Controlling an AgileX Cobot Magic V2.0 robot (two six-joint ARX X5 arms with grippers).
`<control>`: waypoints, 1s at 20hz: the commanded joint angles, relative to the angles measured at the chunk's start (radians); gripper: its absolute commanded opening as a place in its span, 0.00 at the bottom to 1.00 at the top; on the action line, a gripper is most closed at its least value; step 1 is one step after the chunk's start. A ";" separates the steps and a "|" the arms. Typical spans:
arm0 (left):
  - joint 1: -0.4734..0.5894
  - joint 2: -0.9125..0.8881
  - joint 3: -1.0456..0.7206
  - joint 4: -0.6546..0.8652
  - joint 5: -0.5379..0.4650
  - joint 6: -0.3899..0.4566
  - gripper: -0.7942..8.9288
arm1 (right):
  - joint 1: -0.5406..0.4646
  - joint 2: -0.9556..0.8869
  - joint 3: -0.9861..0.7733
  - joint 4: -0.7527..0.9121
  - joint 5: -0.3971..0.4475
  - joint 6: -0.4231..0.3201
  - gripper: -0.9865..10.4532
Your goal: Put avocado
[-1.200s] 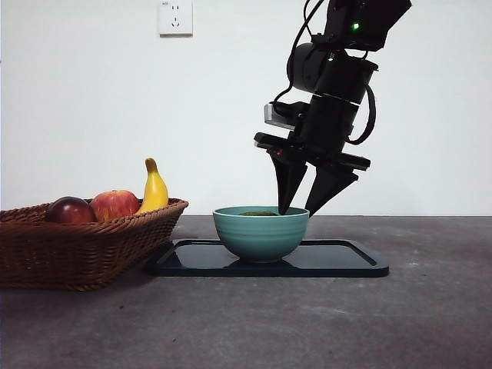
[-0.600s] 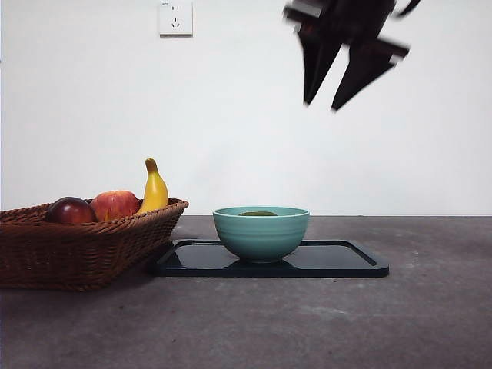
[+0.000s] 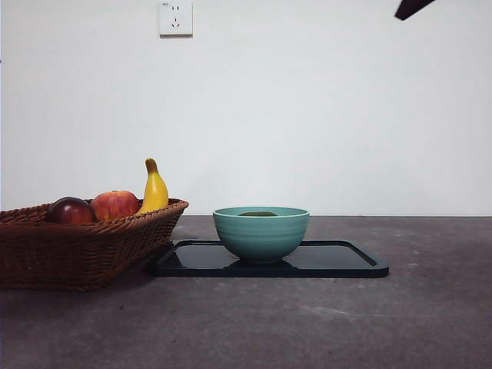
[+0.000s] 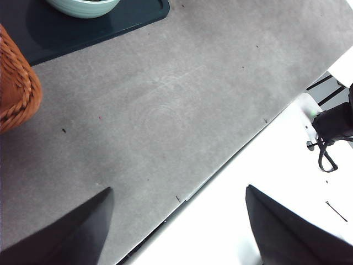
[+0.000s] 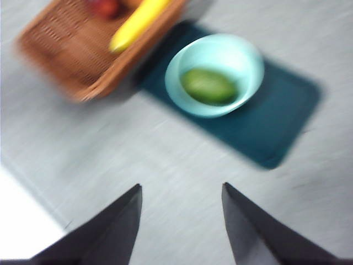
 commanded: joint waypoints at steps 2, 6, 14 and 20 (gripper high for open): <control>-0.006 0.004 0.008 0.010 0.002 0.007 0.47 | 0.058 -0.145 -0.149 0.061 -0.042 0.031 0.29; -0.006 0.004 0.008 0.010 0.002 0.007 0.47 | 0.099 -0.251 -0.247 0.077 -0.045 0.044 0.29; -0.006 0.004 0.008 0.009 0.002 0.006 0.36 | 0.103 -0.264 -0.250 0.077 -0.069 0.045 0.26; -0.006 0.004 0.008 0.010 0.001 0.008 0.09 | 0.103 -0.264 -0.250 0.077 -0.071 0.045 0.09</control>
